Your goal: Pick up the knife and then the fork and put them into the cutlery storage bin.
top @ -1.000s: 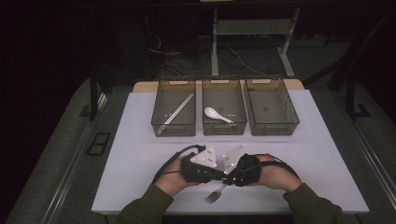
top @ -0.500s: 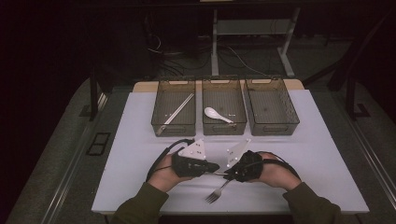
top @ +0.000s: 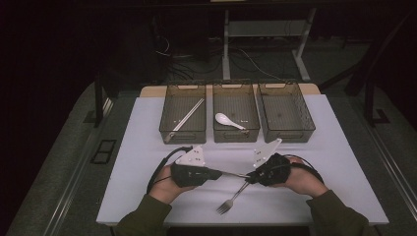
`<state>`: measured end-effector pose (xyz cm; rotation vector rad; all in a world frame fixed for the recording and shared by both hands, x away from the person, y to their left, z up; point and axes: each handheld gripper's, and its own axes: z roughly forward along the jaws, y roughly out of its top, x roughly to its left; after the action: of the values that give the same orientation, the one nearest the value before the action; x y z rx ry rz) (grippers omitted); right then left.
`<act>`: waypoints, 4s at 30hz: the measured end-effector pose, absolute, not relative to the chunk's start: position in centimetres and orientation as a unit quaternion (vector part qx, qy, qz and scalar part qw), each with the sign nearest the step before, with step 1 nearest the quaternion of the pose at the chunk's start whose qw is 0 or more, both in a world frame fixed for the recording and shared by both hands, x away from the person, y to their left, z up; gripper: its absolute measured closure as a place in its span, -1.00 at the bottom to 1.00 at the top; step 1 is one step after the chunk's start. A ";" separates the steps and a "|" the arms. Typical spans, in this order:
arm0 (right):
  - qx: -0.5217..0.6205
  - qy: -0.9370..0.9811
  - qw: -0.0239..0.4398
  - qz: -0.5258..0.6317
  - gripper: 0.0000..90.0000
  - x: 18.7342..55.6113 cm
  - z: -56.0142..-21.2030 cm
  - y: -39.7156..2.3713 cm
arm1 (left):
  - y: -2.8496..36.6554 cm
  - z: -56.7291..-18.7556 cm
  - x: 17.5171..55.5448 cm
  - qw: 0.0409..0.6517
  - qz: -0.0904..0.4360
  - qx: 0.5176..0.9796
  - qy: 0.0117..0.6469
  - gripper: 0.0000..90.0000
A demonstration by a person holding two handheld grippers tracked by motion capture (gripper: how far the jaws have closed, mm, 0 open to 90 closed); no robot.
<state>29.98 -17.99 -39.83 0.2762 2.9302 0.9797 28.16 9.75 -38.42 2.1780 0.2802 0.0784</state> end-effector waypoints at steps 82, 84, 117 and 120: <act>0.434 0.803 0.169 0.373 0.86 43.8 -33.9 -31.1 | 14.6 -42.8 26.7 0.457 0.109 0.843 0.263 -1.00; 0.442 0.800 0.169 0.369 0.86 44.2 -34.2 -31.3 | 14.6 -42.8 26.7 0.457 0.109 0.843 0.263 -1.00; 0.477 0.837 0.135 0.232 0.84 47.0 -39.5 -31.2 | 14.4 -43.1 26.7 0.452 0.096 0.848 0.260 -1.00; 0.476 0.840 0.130 0.227 0.80 47.0 -39.6 -31.0 | 14.4 -43.1 26.7 0.452 0.096 0.848 0.260 -1.00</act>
<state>47.03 -31.02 -39.64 1.3831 2.4390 0.6593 26.70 14.44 -43.07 2.0951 0.6411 0.2376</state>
